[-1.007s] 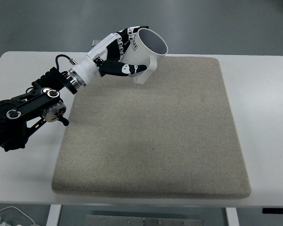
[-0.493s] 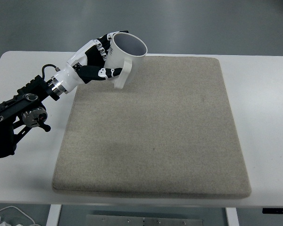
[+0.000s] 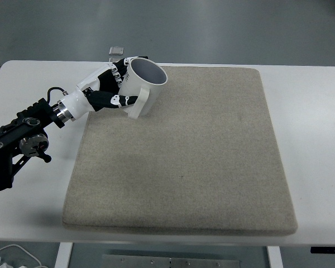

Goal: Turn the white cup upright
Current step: 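Lift the mug with the left hand and rotate it opening-up, then lower the upright mug onto the pad with the left hand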

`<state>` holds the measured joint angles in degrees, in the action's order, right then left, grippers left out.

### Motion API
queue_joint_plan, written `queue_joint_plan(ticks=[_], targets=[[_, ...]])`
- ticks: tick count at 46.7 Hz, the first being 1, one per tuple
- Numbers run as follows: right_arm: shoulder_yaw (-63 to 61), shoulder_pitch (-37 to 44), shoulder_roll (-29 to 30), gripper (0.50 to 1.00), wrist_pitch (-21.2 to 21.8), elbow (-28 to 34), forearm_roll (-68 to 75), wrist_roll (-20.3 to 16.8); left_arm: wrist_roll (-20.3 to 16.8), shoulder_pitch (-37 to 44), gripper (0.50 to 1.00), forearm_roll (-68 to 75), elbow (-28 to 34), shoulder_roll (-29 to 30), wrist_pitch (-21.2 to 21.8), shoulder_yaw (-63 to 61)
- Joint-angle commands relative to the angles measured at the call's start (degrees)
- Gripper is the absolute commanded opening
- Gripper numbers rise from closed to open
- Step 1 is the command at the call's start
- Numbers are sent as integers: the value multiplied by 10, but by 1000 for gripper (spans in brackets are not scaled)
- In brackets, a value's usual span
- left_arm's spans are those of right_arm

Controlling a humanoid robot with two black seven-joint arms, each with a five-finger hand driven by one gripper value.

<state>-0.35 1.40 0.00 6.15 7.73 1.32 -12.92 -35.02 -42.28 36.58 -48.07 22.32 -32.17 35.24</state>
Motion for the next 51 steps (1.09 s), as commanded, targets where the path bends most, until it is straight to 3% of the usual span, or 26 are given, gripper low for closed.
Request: queue_joint_plan(ticks=[1,51], targets=[[0,0,0,930,0,0,0,0,0,-1,500,1,1,0,-2,-4],[0,0,0,930,0,0,0,0,0,-4,500,2,16,-11,-10,-46]])
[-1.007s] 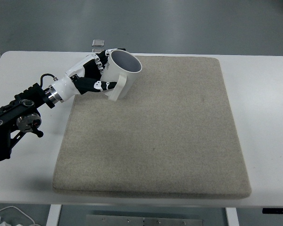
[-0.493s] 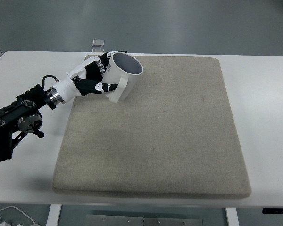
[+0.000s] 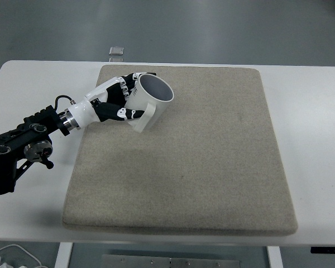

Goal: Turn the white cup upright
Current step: 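Lower the upright mug onto the pad with the left hand, then open the left hand fingers to release the mug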

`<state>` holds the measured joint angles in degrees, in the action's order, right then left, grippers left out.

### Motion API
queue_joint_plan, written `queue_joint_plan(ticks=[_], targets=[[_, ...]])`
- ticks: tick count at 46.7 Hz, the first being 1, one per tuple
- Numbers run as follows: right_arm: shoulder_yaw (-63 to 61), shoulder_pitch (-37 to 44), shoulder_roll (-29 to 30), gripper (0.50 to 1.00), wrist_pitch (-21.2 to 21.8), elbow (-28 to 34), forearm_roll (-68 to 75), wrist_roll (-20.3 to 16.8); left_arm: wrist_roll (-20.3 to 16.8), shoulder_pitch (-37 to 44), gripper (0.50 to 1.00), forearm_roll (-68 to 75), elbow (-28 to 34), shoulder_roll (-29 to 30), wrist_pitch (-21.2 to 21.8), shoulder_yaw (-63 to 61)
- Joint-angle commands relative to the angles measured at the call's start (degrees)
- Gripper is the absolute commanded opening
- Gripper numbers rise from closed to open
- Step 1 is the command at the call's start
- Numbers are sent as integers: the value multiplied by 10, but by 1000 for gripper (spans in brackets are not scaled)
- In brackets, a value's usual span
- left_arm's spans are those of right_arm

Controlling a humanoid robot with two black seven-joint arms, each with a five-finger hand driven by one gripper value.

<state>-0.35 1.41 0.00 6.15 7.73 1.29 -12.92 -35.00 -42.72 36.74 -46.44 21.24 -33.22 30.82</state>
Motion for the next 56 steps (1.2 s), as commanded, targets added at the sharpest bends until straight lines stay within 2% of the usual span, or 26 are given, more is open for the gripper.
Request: queue_joint_plan(ticks=[1,25,35,40,48,53,56], targets=[[0,0,0,930,0,0,0,0,0,0,500,0,-1,-1,0,-3],[0,0,0,930,0,0,0,0,0,1,500,0,18,-21,2,-12],[0,0,0,930,0,0,0,0,0,1,500,0,44,-34,4,-13],[0,0,0,930,0,0,0,0,0,0,572,0,45,-34,6,-25],[0,0,0,930,0,0,0,0,0,0,735,-1,45,-35,7,-25],[0,0,0,930,0,0,0,0,0,0,776,-1,44,-35,6,-25],[0,0,0,930,0,0,-1,0,0,0,823,-1,44,-35,6,-25]])
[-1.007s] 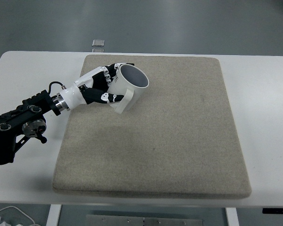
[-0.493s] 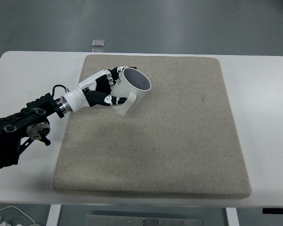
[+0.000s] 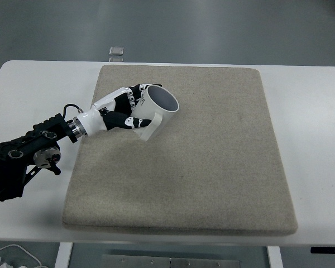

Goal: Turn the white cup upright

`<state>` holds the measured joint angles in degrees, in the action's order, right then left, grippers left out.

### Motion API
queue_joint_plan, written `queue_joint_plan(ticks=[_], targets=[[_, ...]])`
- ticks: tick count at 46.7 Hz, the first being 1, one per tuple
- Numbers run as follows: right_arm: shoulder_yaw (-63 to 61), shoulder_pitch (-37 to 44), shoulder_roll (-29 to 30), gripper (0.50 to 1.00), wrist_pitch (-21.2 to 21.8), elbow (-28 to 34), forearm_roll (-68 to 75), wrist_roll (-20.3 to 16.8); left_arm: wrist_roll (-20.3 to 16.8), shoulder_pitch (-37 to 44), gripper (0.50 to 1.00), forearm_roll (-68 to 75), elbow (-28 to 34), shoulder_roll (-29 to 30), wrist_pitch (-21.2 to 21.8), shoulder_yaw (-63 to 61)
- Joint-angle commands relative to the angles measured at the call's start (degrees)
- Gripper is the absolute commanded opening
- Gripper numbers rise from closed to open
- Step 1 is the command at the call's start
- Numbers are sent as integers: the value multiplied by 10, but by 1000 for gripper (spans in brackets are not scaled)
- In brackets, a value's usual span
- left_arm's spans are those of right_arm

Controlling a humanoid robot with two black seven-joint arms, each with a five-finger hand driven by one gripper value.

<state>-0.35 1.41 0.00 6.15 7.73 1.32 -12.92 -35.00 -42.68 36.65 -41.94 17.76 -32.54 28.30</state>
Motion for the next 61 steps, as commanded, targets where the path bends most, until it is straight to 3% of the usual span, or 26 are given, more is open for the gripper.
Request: queue_joint_plan(ticks=[1,8,11,19,61], targets=[[0,0,0,930,0,0,0,0,0,0,833,0,-2,0,-1,0],[0,0,0,930,0,0,-1,0,0,0,891,0,-1,1,-1,0],[0,0,0,930,0,0,-1,0,0,-1,945,-1,-1,1,-2,0],[0,0,0,930,0,0,0,0,0,-2,988,-2,-1,1,-4,0],[0,0,0,930,0,0,0,0,0,-10,988,-34,-8,11,-25,9]])
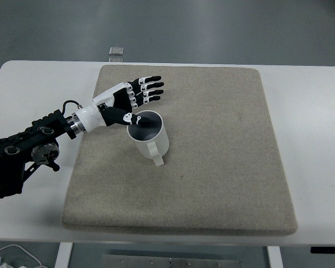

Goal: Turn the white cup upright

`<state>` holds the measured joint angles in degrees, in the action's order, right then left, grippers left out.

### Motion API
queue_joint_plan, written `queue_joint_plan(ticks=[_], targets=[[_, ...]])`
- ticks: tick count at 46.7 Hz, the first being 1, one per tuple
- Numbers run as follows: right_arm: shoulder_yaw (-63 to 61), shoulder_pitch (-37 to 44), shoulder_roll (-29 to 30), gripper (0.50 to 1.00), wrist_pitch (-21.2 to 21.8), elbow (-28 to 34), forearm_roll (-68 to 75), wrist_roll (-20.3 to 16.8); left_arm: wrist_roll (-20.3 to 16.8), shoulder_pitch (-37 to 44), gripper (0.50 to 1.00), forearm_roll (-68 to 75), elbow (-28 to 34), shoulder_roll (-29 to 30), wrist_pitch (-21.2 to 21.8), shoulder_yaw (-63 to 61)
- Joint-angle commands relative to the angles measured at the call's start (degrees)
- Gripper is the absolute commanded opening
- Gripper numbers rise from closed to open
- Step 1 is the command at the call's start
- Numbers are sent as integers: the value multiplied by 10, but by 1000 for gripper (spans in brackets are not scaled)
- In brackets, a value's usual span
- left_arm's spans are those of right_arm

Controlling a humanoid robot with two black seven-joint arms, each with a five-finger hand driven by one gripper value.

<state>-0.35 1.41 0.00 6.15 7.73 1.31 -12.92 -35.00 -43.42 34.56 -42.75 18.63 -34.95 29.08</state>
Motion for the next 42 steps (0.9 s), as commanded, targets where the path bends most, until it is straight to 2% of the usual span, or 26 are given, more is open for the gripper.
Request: queue_joint_plan(ticks=[1,18,30,42], targets=[[0,0,0,930,0,0,0,0,0,-5,988,-19,1,5,0,0],[0,0,0,930,0,0,0,0,0,-27,990,-94,11,49,0,-8],[0,0,0,930,0,0,0,0,0,-50,992,-184,65,51,0,-7],[0,0,0,930,0,0,0,0,129,-63,994,-280,93,51,0,-5]])
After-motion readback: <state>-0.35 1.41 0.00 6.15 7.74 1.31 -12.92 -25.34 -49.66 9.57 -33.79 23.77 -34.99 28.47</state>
